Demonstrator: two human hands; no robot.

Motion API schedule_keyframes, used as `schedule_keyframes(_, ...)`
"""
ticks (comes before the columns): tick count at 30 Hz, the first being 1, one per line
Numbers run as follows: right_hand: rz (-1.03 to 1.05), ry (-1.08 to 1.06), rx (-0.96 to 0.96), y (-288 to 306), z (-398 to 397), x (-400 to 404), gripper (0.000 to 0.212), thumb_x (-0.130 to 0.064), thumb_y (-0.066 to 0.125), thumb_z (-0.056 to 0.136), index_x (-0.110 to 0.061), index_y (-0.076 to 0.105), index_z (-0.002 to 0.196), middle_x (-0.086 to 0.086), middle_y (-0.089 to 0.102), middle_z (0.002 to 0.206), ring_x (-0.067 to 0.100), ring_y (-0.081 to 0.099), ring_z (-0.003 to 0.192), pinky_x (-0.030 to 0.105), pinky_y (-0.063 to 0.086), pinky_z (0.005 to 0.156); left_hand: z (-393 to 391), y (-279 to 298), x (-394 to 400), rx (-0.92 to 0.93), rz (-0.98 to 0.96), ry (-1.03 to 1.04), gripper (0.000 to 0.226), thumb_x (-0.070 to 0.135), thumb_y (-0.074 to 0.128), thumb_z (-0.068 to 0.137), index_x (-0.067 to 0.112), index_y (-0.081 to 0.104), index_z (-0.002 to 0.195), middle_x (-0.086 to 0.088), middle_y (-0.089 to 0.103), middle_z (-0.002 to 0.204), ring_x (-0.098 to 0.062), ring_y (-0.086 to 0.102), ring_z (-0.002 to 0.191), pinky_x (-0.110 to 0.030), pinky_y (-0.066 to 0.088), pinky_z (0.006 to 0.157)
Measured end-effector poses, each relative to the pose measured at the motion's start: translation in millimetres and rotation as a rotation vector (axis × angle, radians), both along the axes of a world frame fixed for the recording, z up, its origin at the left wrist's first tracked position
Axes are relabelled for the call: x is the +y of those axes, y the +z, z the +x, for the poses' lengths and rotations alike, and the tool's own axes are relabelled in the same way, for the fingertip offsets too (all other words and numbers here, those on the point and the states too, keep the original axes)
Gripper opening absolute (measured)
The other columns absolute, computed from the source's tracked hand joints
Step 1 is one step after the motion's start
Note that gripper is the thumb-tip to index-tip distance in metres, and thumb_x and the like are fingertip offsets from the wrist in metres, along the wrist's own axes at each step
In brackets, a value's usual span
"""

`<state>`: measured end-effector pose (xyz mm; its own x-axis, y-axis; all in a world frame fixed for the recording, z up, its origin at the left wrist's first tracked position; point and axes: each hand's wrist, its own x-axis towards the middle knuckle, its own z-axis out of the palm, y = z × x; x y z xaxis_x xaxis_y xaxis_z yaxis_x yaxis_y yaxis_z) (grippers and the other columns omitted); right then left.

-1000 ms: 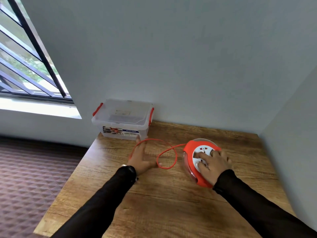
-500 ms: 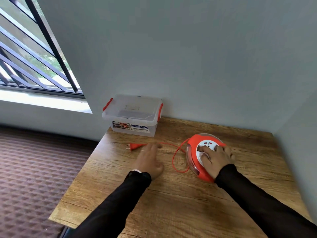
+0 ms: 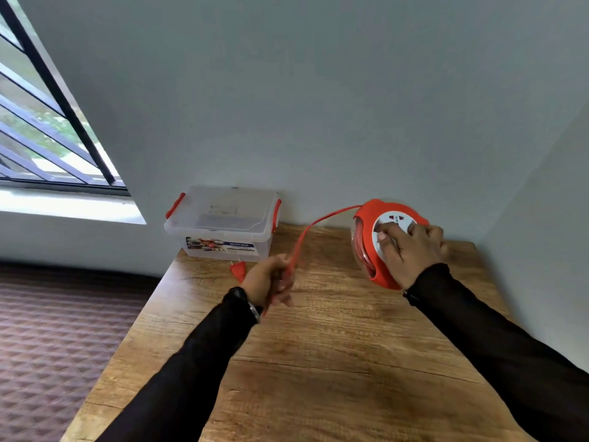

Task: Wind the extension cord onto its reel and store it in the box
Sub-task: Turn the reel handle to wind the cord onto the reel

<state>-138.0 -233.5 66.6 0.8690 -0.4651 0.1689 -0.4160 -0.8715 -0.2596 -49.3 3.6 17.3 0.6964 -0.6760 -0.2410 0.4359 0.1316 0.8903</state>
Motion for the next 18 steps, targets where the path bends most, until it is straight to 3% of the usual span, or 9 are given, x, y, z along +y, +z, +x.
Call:
schedule_keyframes(2,-0.021,-0.024,0.093,-6,-1,-3,0.037,-0.045,0.025,0.097,-0.041,0.048,0.127,0.014,0.049,0.129,0.035,0.029,0.123,0.045,0.026,0.099,10,5,6,-0.109,0.236,0.232,0.031,0.029,0.038,0.096,0.012,0.05,0.073,0.003,0.039,0.045,-0.011,0.031,0.031,-0.021,0.037,0.041)
schedule_keyframes(5,0.023,-0.022,0.231,-20,-3,3,0.037,-0.044,0.022,0.098,-0.046,0.044,0.127,0.014,0.044,0.136,0.035,0.025,0.126,0.046,0.023,0.102,17,0,8,-0.533,0.776,0.594,0.036,0.035,0.037,0.098,0.009,0.057,0.081,-0.005,0.056,0.068,-0.024,0.053,0.061,-0.03,0.035,0.058)
schedule_keyframes(7,0.05,-0.012,0.323,-32,-5,9,0.037,-0.043,0.022,0.097,-0.049,0.041,0.128,0.014,0.042,0.138,0.036,0.023,0.128,0.045,0.022,0.103,15,-14,8,-0.698,1.048,0.53,0.029,0.033,0.039,0.098,0.01,0.057,0.091,-0.01,0.064,0.084,-0.028,0.06,0.079,-0.032,0.041,0.065)
schedule_keyframes(9,0.037,-0.001,0.386,-41,-8,14,0.038,-0.042,0.021,0.097,-0.051,0.039,0.13,0.013,0.041,0.138,0.036,0.024,0.127,0.044,0.023,0.102,9,-29,4,-0.688,1.189,0.326,0.021,0.028,0.044,0.096,0.012,0.056,0.103,-0.011,0.066,0.102,-0.03,0.063,0.093,-0.036,0.049,0.077)
schedule_keyframes(12,0.009,0.017,0.417,-44,-15,16,0.039,-0.039,0.021,0.097,-0.051,0.04,0.13,0.012,0.043,0.137,0.035,0.024,0.128,0.044,0.024,0.103,0,-33,0,-0.869,1.385,0.252,0.024,0.019,0.054,0.09,0.018,0.054,0.114,-0.006,0.057,0.122,-0.028,0.054,0.113,-0.038,0.045,0.092)
schedule_keyframes(13,0.008,0.024,0.419,-44,-17,17,0.039,-0.038,0.022,0.097,-0.051,0.04,0.13,0.013,0.042,0.138,0.036,0.023,0.128,0.045,0.023,0.104,-5,-30,-4,-1.045,1.344,0.31,0.026,0.015,0.055,0.087,0.019,0.055,0.112,-0.005,0.056,0.12,-0.026,0.053,0.111,-0.037,0.044,0.09)
schedule_keyframes(15,0.005,0.044,0.409,-43,-19,18,0.039,-0.036,0.023,0.097,-0.051,0.039,0.13,0.013,0.04,0.14,0.037,0.021,0.129,0.046,0.022,0.106,-23,-18,-17,-1.372,0.962,0.361,0.019,0.012,0.053,0.083,0.016,0.059,0.1,-0.004,0.058,0.105,-0.022,0.058,0.093,-0.035,0.049,0.077)
schedule_keyframes(17,-0.004,0.074,0.393,-40,-19,20,0.041,-0.033,0.025,0.096,-0.051,0.038,0.131,0.013,0.038,0.141,0.036,0.021,0.13,0.046,0.021,0.107,-53,-6,-33,-1.43,0.679,0.262,0.012,0.017,0.049,0.082,0.015,0.057,0.091,-0.002,0.061,0.089,-0.02,0.058,0.078,-0.032,0.047,0.065)
schedule_keyframes(18,-0.011,0.088,0.388,-38,-19,21,0.042,-0.032,0.027,0.095,-0.051,0.037,0.132,0.012,0.037,0.141,0.036,0.021,0.13,0.046,0.022,0.107,-66,-3,-43,-1.312,0.681,0.211,0.013,0.022,0.051,0.083,0.015,0.056,0.092,0.0,0.062,0.087,-0.02,0.058,0.079,-0.029,0.044,0.065)
